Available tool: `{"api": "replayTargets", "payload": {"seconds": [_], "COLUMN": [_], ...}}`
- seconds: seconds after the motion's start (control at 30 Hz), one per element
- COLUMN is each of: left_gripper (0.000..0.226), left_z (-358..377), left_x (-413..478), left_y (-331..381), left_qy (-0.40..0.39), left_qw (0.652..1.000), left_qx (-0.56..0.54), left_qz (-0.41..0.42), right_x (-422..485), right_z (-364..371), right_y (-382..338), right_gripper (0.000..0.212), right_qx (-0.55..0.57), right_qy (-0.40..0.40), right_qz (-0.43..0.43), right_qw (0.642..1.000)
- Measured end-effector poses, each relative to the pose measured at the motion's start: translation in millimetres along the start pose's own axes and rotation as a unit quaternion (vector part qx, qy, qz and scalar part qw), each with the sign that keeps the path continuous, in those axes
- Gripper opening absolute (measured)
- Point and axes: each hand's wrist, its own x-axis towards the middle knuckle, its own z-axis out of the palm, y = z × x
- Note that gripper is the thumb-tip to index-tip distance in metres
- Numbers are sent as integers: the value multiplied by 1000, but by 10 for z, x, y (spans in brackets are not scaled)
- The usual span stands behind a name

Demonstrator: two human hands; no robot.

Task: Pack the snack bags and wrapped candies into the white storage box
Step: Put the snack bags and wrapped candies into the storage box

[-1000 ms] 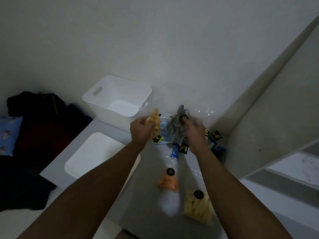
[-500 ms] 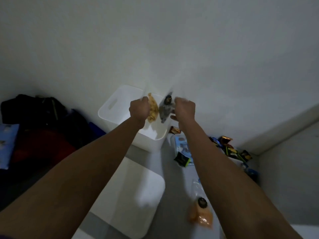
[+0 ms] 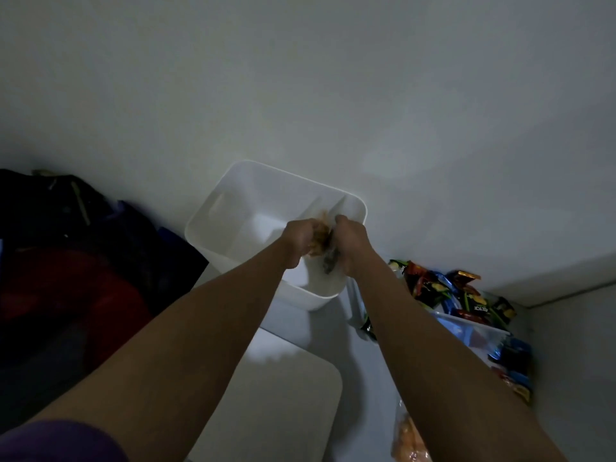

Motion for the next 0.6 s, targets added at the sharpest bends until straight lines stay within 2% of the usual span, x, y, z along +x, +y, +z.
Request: {"api": "replayTargets", "payload": {"seconds": [0.13, 0.23, 0.3, 0.33, 0.43, 0.6], "left_gripper": [23, 18, 20, 22, 31, 26], "left_z": [129, 166, 172, 173, 192, 278], "left_x": [48, 100, 74, 54, 42, -53], "left_y": [-91, -116, -87, -68, -45, -11], "left_qy": [-42, -21, -7, -4, 6, 25], "left_qw": [998, 996, 995, 995, 994, 995], "left_qx": [35, 76, 90, 90, 98, 98], "left_qz": [-29, -41, -46, -48, -41, -9], "right_x": [128, 192, 248, 279, 311, 155], "right_z": [26, 8, 4, 2, -48, -247], "right_y": [27, -4, -27, -35, -25, 38], "right_gripper": [33, 39, 31, 25, 33, 27], "right_qx": [-6, -48, -66, -71, -113, -143], "right_qy": [28, 64, 82, 94, 129, 152], "right_qz": [-33, -100, -146, -159, -188, -230], "right_qw": [999, 992, 984, 980, 967, 950]}}
